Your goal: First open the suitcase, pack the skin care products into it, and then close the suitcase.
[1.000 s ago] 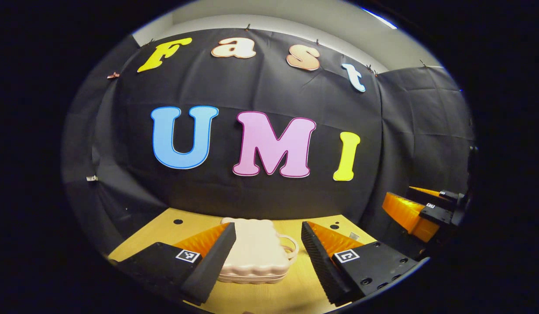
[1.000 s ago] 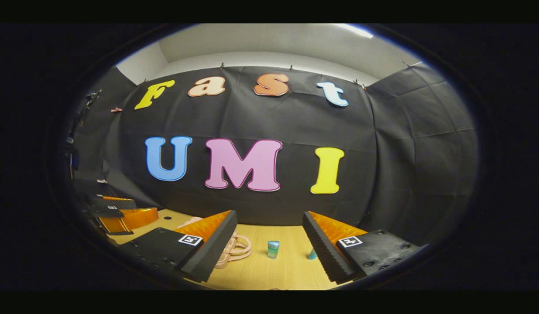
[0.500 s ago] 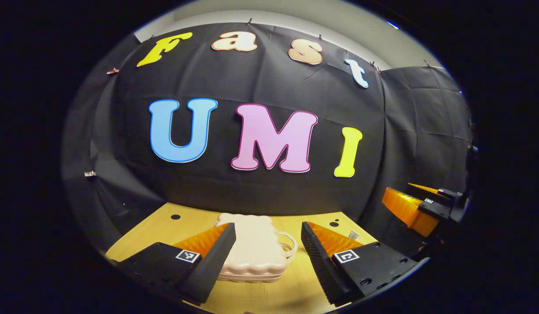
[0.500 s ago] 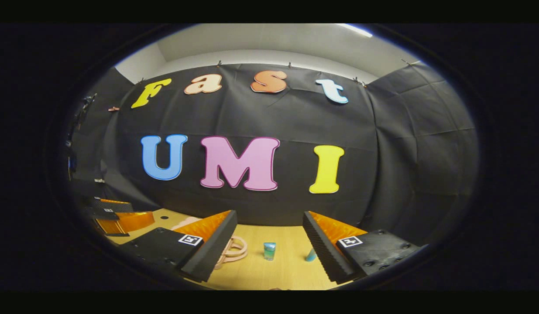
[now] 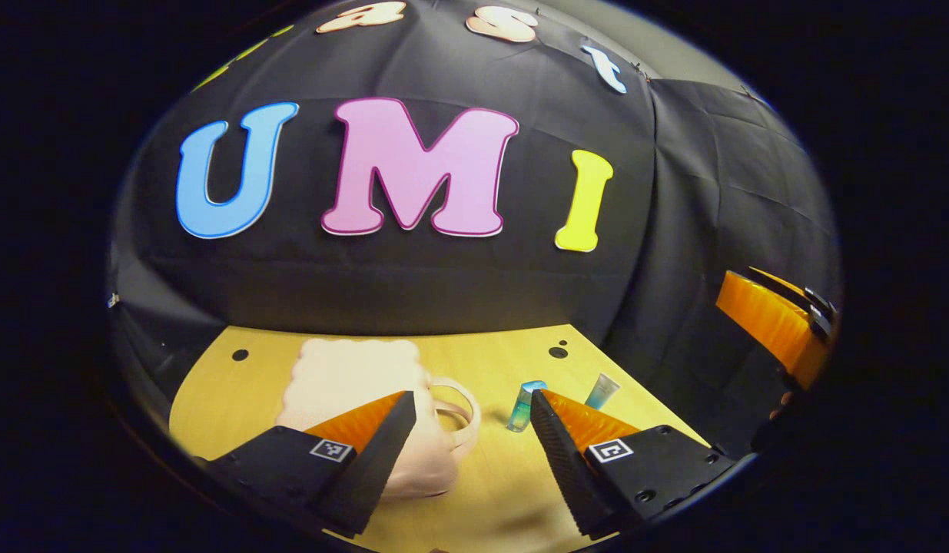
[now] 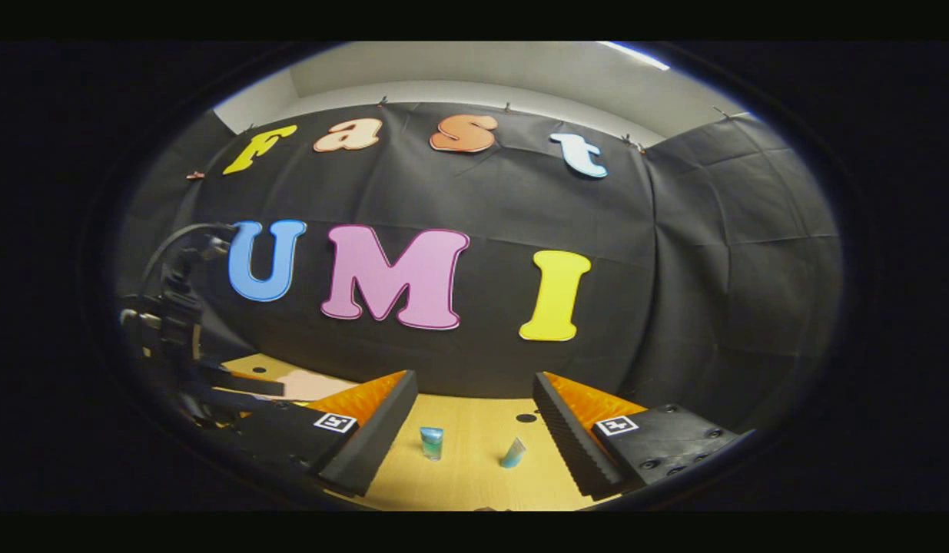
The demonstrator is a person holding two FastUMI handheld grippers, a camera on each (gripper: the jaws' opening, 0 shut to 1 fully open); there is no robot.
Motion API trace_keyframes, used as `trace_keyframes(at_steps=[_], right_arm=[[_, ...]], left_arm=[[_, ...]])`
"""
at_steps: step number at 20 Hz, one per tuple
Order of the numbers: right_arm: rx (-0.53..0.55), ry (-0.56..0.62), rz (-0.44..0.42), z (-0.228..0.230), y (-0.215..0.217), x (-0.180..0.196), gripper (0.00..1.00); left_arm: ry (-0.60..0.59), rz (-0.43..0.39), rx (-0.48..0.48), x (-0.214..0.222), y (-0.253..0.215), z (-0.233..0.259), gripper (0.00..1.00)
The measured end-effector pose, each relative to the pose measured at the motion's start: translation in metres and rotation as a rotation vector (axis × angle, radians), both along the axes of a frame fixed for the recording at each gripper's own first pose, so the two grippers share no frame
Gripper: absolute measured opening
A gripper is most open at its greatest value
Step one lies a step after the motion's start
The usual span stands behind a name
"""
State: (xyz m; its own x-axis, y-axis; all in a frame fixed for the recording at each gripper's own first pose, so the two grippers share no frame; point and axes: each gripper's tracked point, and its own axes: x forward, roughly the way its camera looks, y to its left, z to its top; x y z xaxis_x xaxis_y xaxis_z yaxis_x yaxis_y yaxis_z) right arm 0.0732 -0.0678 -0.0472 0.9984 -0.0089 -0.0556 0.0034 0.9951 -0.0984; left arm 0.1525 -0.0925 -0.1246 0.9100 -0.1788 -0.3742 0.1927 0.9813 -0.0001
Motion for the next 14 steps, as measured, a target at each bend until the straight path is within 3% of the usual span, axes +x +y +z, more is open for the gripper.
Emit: trace_keyframes(at_steps=[6, 12, 14], right_arm=[[0.004, 0.056, 0.033, -0.035, -0.004, 0.016, 0.96], [0.055, 0.166, -0.014, -0.076, -0.027, 0.023, 0.96], [0.069, 0.194, -0.012, -0.088, -0.031, 0.023, 0.97]], left_arm=[[0.190, -0.018, 0.037, 0.075, -0.026, -0.078, 0.90], [0.368, 0.066, -0.022, 0.109, -0.029, -0.136, 0.83], [0.407, 0.109, -0.006, 0.119, -0.024, -0.151, 0.75]])
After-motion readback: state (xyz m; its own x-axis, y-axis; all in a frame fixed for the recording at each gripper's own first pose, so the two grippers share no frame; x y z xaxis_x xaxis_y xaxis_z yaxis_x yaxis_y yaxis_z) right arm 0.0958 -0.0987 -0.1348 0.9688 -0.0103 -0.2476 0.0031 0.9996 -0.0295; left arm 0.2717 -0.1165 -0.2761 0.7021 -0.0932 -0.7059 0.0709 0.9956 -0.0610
